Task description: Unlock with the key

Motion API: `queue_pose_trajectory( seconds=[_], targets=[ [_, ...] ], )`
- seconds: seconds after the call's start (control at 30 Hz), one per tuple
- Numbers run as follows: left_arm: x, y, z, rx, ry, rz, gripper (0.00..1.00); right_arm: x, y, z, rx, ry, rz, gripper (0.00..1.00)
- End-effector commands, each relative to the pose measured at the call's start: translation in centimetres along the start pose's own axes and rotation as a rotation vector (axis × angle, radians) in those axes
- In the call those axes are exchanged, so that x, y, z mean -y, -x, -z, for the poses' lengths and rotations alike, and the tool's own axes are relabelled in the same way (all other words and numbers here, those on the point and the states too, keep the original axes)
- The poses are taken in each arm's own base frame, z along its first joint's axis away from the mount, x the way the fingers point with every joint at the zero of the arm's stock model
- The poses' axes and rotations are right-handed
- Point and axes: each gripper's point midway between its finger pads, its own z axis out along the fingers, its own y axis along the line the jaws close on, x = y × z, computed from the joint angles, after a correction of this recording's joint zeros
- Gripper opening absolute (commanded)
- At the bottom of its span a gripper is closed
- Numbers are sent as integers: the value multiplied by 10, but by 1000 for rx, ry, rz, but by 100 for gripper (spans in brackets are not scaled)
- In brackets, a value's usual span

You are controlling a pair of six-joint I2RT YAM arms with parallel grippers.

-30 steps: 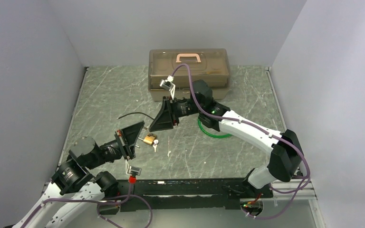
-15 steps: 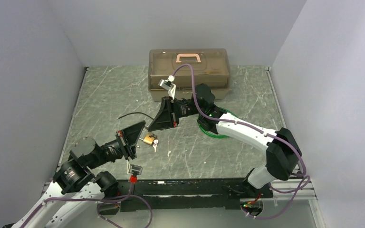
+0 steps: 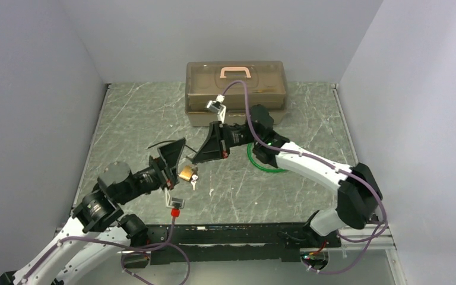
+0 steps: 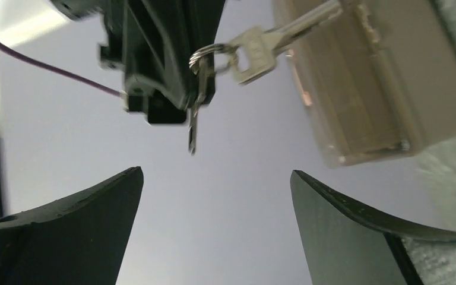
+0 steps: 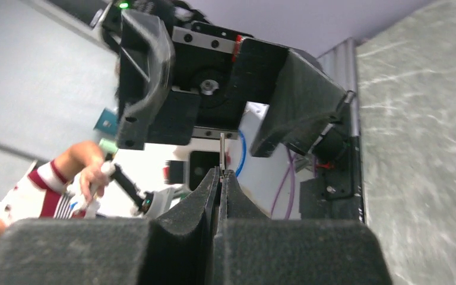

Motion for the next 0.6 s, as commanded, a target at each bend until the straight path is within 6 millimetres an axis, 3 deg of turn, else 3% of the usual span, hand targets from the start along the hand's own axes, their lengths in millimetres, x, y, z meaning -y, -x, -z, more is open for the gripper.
queue_pose_trajectory(
  seconds=[0.0,0.03,0.13,0.23,0.3,0.47,0.57],
  targets=[
    [2,-30,-2,-110,-86,413,100,2,14,32,46,-230,129,0],
    [2,-33,-6,-123,-119,541,99,9,12,41,47,-316,128,0],
    [35,-21,-25,-136,-360,914,99,24,11,80,108,-594,158,0],
    [64,7,-49,-84,-551,1172,99,13,13,120,224,-797,205,0],
    [78,25,-71,-42,-636,1308,99,-6,12,149,323,-888,232,0],
    [108,65,-121,135,-883,1457,99,-47,12,199,551,-1009,257,0],
    [136,83,-143,192,-1005,1401,100,-71,18,224,661,-1071,282,0]
  ],
)
